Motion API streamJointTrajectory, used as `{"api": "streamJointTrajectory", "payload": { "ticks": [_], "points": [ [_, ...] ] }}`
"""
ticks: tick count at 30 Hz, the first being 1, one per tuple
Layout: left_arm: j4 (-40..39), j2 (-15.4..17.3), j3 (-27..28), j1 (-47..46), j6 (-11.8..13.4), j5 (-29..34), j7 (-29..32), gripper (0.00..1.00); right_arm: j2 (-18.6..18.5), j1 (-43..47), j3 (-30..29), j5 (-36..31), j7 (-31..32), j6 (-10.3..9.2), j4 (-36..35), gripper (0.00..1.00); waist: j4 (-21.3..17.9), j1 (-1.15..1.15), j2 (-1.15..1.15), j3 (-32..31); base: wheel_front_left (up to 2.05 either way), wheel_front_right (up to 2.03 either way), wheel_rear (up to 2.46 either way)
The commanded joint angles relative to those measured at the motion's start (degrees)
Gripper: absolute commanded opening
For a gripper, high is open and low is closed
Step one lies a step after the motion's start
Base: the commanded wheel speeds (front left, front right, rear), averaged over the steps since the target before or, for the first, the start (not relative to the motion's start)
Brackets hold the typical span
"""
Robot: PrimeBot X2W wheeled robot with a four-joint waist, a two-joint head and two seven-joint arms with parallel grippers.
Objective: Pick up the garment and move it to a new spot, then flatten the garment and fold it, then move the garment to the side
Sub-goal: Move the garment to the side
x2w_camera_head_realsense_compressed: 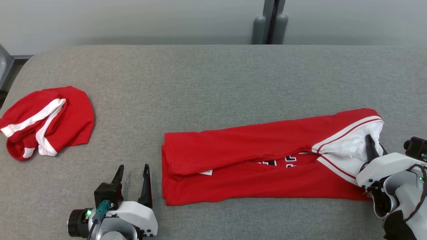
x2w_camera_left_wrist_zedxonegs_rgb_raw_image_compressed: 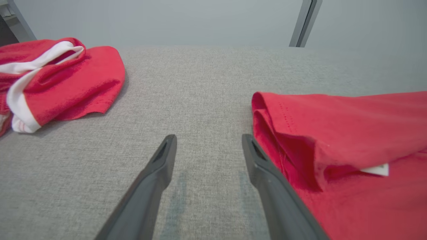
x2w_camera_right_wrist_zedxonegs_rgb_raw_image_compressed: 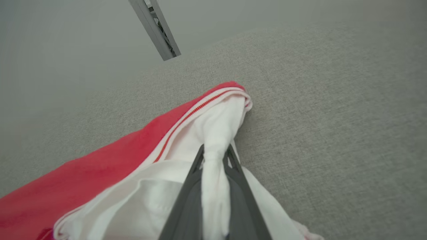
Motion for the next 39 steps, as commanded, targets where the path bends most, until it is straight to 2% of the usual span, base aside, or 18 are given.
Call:
{"api": "streamJointTrajectory", "payload": {
  "ticks": [1,6,11,15,20,30,36,37,38,39],
  "points": [
    [0.1,0.2,0.0,-0.4,0.1,-0.4,-0.1,1.0,-0.6,-0.4,-0.4,-0.2,-0.7,-0.04,-0.3,0.0,-0.7,0.0,0.0,-0.3,0.0,0.0,0.0],
    [0.3,0.2,-0.6,-0.4,0.2,-0.8,-0.1,1.0,1.7,0.3,1.1,-0.4,-1.1,-0.02,-3.9,0.0,-2.2,0.0,0.0,-0.8,0.0,0.0,0.0],
    [0.4,0.2,-1.9,-1.2,0.1,-1.4,-0.1,1.0,5.3,2.5,7.0,2.1,0.8,-0.02,-10.8,0.0,-2.2,0.0,0.0,-1.1,0.0,0.0,0.0],
    [0.5,0.3,-3.3,-1.6,0.1,-0.5,-0.1,1.0,6.7,5.1,14.2,6.9,5.1,-0.02,-18.5,0.0,-0.8,0.0,0.0,-1.2,0.0,0.0,0.0],
    [0.5,0.2,-4.7,-1.8,0.0,-0.4,-0.1,1.0,7.8,6.5,20.4,10.1,7.6,-0.02,-23.4,0.0,2.4,0.0,0.0,-1.4,0.0,0.0,0.0],
    [1.7,0.2,-8.3,-1.4,-0.1,-1.4,-0.1,1.0,8.2,3.9,31.1,14.6,8.5,-0.01,-23.7,0.0,10.7,0.0,0.0,-2.4,0.0,0.0,0.0],
    [1.8,0.2,-9.4,-1.2,0.3,-2.1,-0.1,1.0,8.2,1.8,35.2,16.6,7.2,-0.01,-21.1,0.0,13.3,0.0,0.0,-2.6,0.0,0.0,0.0],
    [1.9,0.2,-9.5,-1.3,0.3,-2.2,-0.1,1.0,8.2,1.3,35.7,16.9,6.8,-0.01,-20.5,0.32,13.5,0.0,0.0,-2.6,0.0,0.0,0.0],
    [1.9,0.2,-9.7,-1.3,0.4,-2.4,-0.1,1.0,8.2,0.8,36.4,17.1,6.4,-0.01,-19.9,0.96,13.7,0.0,0.0,-2.6,0.0,0.0,0.0],
    [1.9,0.2,-9.8,-1.3,0.6,-2.4,-0.1,1.0,8.2,0.4,36.9,17.6,5.9,-0.01,-19.3,1.0,13.8,0.0,0.0,-2.6,0.0,0.0,0.0]
  ]
}}
